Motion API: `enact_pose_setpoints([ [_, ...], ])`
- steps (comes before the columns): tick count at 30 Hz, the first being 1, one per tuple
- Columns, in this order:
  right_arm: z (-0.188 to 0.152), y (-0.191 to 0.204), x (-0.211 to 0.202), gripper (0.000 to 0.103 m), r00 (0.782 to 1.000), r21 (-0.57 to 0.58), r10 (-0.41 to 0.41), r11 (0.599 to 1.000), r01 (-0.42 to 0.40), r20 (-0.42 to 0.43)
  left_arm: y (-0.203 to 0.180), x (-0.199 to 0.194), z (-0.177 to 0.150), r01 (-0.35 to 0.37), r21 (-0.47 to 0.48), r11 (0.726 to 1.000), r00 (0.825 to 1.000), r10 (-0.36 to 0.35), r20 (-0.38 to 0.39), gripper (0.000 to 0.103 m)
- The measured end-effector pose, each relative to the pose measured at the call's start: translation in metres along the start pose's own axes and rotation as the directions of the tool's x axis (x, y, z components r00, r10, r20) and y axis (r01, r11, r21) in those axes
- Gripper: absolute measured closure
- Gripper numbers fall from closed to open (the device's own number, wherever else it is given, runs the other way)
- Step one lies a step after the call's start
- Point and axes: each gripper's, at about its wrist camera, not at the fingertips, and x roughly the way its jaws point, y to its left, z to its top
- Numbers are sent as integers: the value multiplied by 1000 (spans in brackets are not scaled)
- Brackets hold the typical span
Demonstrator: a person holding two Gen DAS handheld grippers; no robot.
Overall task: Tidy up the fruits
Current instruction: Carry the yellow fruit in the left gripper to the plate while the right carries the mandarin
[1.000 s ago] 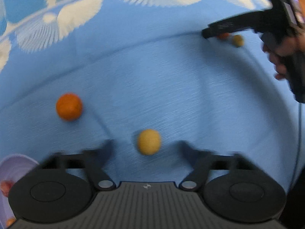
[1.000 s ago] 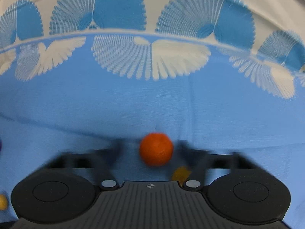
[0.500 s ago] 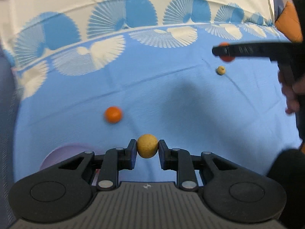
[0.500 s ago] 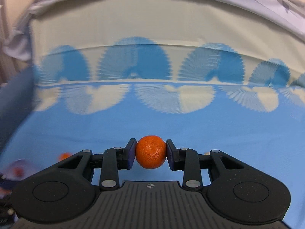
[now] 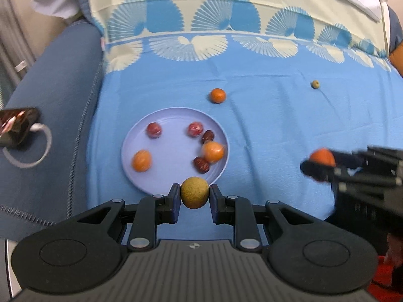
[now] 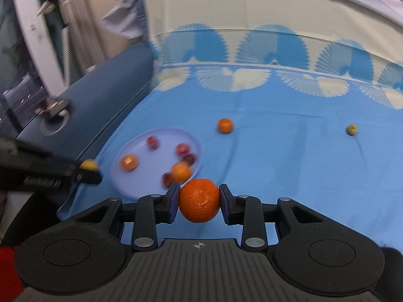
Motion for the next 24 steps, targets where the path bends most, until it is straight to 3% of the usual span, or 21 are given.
enact_pose_setpoints([
  [13, -20, 69, -43, 68, 998, -212, -2, 977, 15, 63, 35, -47, -39, 23, -109, 994, 996, -13, 86, 77],
  [24, -20, 83, -45, 68, 998, -254, -16, 967, 30, 58, 46, -56, -44, 30, -138, 990, 993, -13, 121, 77],
])
